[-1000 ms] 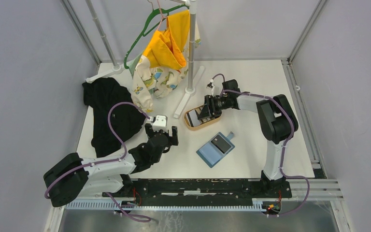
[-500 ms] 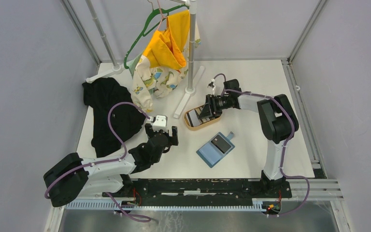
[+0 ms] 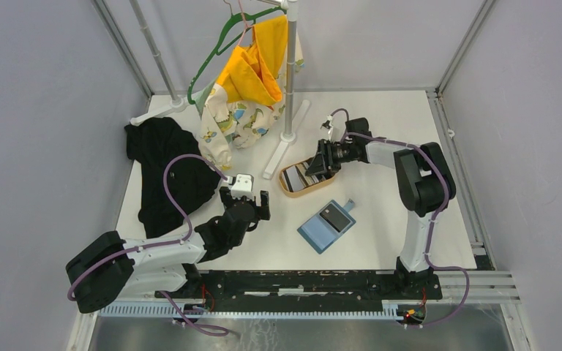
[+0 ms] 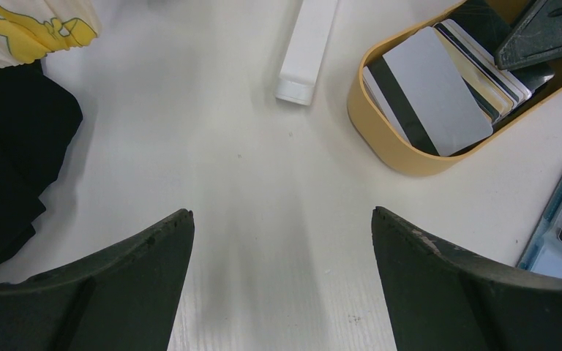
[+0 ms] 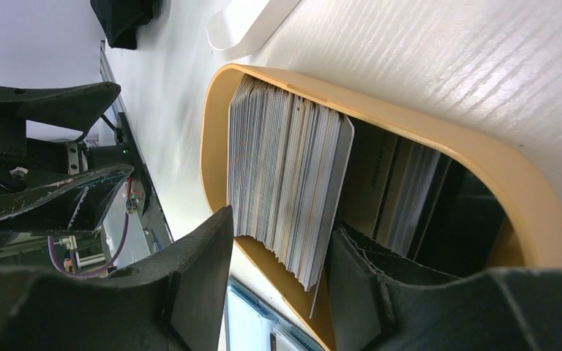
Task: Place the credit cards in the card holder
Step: Pick up the credit card from the storage box.
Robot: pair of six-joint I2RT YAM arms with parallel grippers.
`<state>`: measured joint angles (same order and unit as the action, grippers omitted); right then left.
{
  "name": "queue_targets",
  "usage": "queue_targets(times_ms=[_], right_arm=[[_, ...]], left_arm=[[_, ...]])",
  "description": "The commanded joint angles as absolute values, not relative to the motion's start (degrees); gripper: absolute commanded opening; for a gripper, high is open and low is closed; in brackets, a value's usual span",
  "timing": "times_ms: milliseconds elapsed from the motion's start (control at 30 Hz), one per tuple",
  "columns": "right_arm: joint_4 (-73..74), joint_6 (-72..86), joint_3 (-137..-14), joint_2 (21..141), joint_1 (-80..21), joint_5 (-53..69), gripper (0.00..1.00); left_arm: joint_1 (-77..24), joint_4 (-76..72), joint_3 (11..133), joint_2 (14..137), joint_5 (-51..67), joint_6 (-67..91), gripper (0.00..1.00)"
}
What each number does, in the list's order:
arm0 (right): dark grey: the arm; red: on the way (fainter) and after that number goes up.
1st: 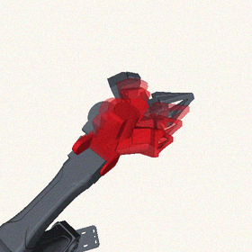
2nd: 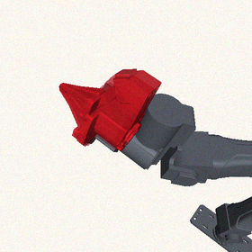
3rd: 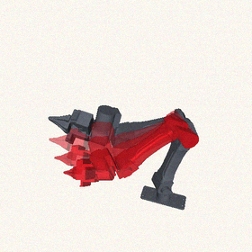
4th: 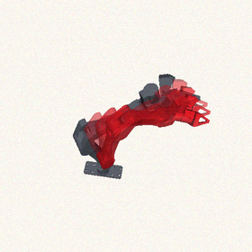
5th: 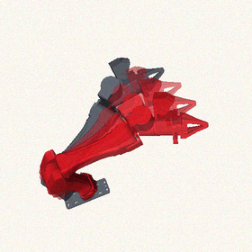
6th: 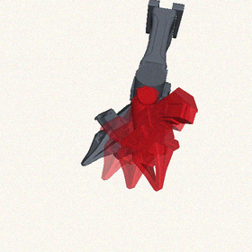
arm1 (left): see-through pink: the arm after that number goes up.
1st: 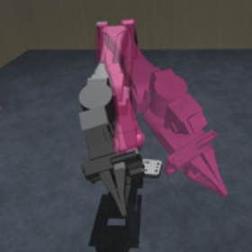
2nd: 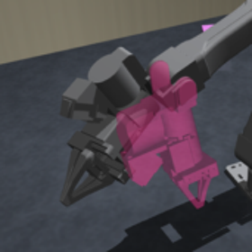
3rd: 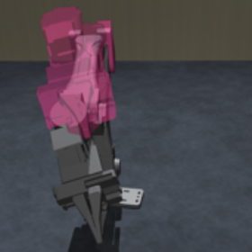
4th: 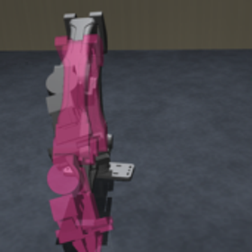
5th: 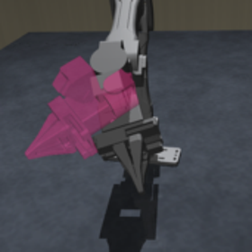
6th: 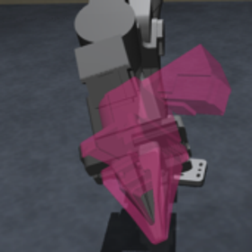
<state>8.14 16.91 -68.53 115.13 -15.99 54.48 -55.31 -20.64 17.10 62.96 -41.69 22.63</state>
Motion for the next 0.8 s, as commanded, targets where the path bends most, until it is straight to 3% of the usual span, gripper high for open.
queue_targets(times_ms=[0,467,767], right_arm=[[6.94,16.79,-69.62,112.35,-14.72,55.53,0.53],[10.62,13.20,-70.49,112.65,-14.22,48.36,0.36],[10.61,13.63,-70.51,112.46,-13.55,48.85,0.35]], left_arm=[[-55.19,-22.13,19.07,62.86,-42.70,19.25,0.95],[-55.17,-22.07,19.15,62.99,-42.67,19.29,0.95],[-55.24,-22.15,19.25,63.17,-42.63,19.16,0.95]])
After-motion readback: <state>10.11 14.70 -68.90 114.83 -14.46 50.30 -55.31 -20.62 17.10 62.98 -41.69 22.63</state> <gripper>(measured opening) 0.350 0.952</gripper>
